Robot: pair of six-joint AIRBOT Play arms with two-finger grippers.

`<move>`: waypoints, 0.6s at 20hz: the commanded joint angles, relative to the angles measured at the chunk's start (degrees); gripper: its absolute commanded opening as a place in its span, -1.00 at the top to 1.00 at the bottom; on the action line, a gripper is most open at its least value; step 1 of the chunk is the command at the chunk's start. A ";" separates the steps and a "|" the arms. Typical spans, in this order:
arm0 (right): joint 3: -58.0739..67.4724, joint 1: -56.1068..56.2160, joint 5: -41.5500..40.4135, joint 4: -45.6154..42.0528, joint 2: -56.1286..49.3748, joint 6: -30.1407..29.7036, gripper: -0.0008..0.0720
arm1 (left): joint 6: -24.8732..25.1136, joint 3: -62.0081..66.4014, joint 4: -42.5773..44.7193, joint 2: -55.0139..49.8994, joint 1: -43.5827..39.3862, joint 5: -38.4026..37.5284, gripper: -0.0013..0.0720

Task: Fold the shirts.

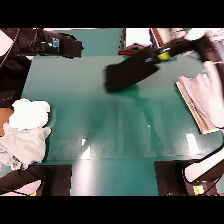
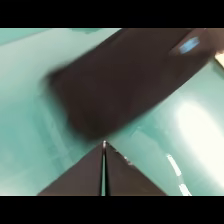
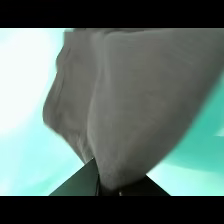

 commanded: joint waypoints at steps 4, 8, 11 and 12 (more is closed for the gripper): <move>0.26 -24.74 3.26 -8.68 6.54 4.87 0.92 | -1.64 0.04 -0.42 0.00 -0.87 3.45 0.86; 0.26 -29.92 3.63 -8.55 6.75 4.85 0.92 | -2.01 0.02 -0.44 0.00 -0.87 3.48 0.86; 0.28 -29.44 1.29 -8.63 8.52 4.83 0.92 | -2.14 0.02 -0.44 0.00 -0.90 3.45 0.86; 0.26 -28.85 -0.50 -8.76 9.73 4.83 0.92 | -2.14 0.04 -0.44 0.00 -0.87 3.43 0.86</move>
